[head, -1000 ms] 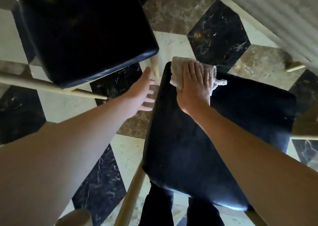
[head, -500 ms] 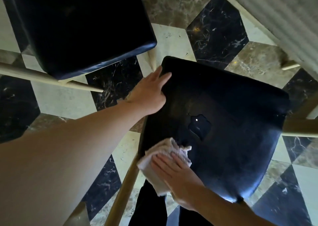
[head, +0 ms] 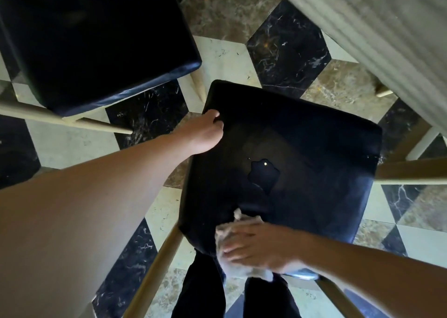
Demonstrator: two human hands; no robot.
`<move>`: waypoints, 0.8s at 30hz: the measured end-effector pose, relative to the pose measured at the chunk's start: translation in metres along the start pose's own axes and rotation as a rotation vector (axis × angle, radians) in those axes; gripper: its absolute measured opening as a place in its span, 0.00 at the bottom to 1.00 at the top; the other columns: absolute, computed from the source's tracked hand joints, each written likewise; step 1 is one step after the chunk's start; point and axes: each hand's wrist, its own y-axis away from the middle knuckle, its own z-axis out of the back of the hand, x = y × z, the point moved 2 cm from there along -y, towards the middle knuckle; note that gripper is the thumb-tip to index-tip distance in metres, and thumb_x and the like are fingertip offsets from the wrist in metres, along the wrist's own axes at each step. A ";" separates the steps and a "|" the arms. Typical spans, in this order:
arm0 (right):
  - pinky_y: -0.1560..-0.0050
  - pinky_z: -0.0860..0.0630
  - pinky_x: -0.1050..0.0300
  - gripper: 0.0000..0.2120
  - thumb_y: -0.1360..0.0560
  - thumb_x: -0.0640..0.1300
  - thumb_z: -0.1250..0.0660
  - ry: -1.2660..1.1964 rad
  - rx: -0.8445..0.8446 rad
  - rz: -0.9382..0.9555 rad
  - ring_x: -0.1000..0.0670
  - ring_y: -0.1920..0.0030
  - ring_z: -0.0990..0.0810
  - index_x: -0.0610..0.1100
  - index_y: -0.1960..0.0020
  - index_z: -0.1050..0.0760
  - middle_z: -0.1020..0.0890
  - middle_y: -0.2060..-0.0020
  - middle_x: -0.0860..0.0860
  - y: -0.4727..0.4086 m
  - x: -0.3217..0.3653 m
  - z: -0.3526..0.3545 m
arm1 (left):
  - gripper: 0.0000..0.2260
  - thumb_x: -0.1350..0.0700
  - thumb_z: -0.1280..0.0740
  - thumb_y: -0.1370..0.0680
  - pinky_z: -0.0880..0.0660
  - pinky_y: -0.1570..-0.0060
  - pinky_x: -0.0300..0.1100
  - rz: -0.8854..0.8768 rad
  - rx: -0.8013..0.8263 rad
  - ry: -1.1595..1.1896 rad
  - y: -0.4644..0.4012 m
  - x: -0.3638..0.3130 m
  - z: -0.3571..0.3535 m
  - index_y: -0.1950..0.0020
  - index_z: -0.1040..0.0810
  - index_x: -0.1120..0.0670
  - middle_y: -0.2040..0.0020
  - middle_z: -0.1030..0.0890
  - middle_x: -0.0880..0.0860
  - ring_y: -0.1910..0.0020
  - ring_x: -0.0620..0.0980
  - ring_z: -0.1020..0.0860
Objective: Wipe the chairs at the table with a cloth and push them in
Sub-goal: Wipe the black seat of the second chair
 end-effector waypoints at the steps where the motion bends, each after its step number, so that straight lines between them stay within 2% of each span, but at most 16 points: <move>1: 0.22 0.60 0.47 0.26 0.21 0.41 0.46 -0.029 -0.004 -0.001 0.49 0.21 0.41 0.51 0.25 0.29 0.32 0.23 0.53 -0.009 -0.015 0.010 | 0.20 0.51 0.51 0.15 0.35 0.38 0.51 0.003 -0.014 0.013 0.000 -0.001 -0.001 0.23 0.39 0.51 0.24 0.34 0.57 0.30 0.61 0.31; 3: 0.22 0.64 0.45 0.31 0.24 0.34 0.44 -0.171 -0.074 -0.158 0.45 0.19 0.49 0.45 0.21 0.36 0.39 0.20 0.48 -0.023 -0.058 0.034 | 0.19 0.50 0.54 0.14 0.37 0.37 0.51 0.011 -0.086 0.098 0.001 0.002 -0.004 0.28 0.33 0.54 0.28 0.30 0.58 0.31 0.61 0.31; 6: 0.20 0.60 0.49 0.34 0.26 0.27 0.38 -0.426 -0.276 -0.557 0.49 0.19 0.53 0.44 0.21 0.36 0.39 0.20 0.46 -0.018 -0.140 0.068 | 0.22 0.46 0.54 0.15 0.39 0.34 0.47 0.005 -0.189 0.285 0.006 0.005 -0.005 0.26 0.32 0.53 0.26 0.30 0.57 0.28 0.57 0.33; 8: 0.20 0.62 0.55 0.40 0.29 0.25 0.38 -0.385 -0.304 -0.801 0.50 0.19 0.55 0.43 0.20 0.40 0.42 0.19 0.47 0.010 -0.180 0.074 | 0.23 0.45 0.54 0.15 0.40 0.30 0.47 -0.020 -0.188 0.266 0.012 0.008 -0.011 0.24 0.34 0.52 0.24 0.31 0.56 0.26 0.56 0.34; 10: 0.20 0.60 0.55 0.41 0.31 0.27 0.38 -0.322 -0.313 -1.069 0.49 0.18 0.52 0.42 0.19 0.42 0.42 0.19 0.47 0.053 -0.195 0.062 | 0.23 0.42 0.54 0.15 0.40 0.28 0.50 -0.006 -0.174 0.198 0.017 0.010 -0.015 0.24 0.34 0.47 0.24 0.31 0.55 0.27 0.57 0.33; 13: 0.19 0.56 0.48 0.40 0.35 0.30 0.36 -0.353 -0.402 -1.529 0.44 0.19 0.46 0.37 0.23 0.38 0.37 0.22 0.42 0.119 -0.159 0.033 | 0.23 0.43 0.53 0.16 0.40 0.26 0.54 0.012 -0.157 0.124 0.016 0.007 -0.019 0.21 0.39 0.46 0.23 0.33 0.54 0.26 0.59 0.34; 15: 0.20 0.58 0.46 0.43 0.36 0.31 0.35 -0.434 -0.468 -1.790 0.42 0.19 0.48 0.34 0.22 0.41 0.41 0.21 0.40 0.139 -0.114 0.014 | 0.23 0.45 0.51 0.15 0.40 0.27 0.56 0.024 -0.179 0.117 0.014 0.004 -0.021 0.21 0.40 0.48 0.23 0.34 0.56 0.26 0.61 0.34; 18: 0.20 0.58 0.46 0.43 0.33 0.32 0.34 -0.697 -0.571 -2.134 0.42 0.18 0.51 0.34 0.21 0.45 0.45 0.19 0.39 0.128 -0.044 -0.010 | 0.23 0.48 0.50 0.14 0.42 0.25 0.57 0.024 -0.160 0.187 0.013 -0.004 -0.029 0.20 0.43 0.54 0.21 0.38 0.60 0.24 0.62 0.39; 20: 0.21 0.57 0.47 0.40 0.30 0.41 0.39 -0.855 -0.632 -2.337 0.43 0.18 0.52 0.34 0.20 0.47 0.46 0.19 0.39 0.098 -0.001 -0.022 | 0.22 0.52 0.52 0.14 0.45 0.25 0.55 0.056 -0.128 0.132 0.012 -0.006 -0.036 0.20 0.42 0.55 0.19 0.44 0.58 0.22 0.60 0.43; 22: 0.21 0.59 0.49 0.43 0.33 0.46 0.45 -1.002 -0.603 -2.425 0.43 0.18 0.52 0.34 0.19 0.48 0.47 0.19 0.39 0.068 0.032 -0.030 | 0.21 0.53 0.52 0.14 0.48 0.25 0.54 0.060 -0.125 0.075 0.012 -0.006 -0.037 0.20 0.43 0.55 0.18 0.49 0.54 0.21 0.59 0.46; 24: 0.20 0.58 0.44 0.42 0.31 0.46 0.42 -1.123 -0.569 -2.375 0.41 0.18 0.51 0.36 0.19 0.49 0.47 0.19 0.38 0.037 0.050 -0.032 | 0.22 0.49 0.52 0.14 0.48 0.25 0.55 0.059 -0.100 0.064 0.011 -0.004 -0.037 0.19 0.44 0.51 0.17 0.50 0.51 0.21 0.60 0.45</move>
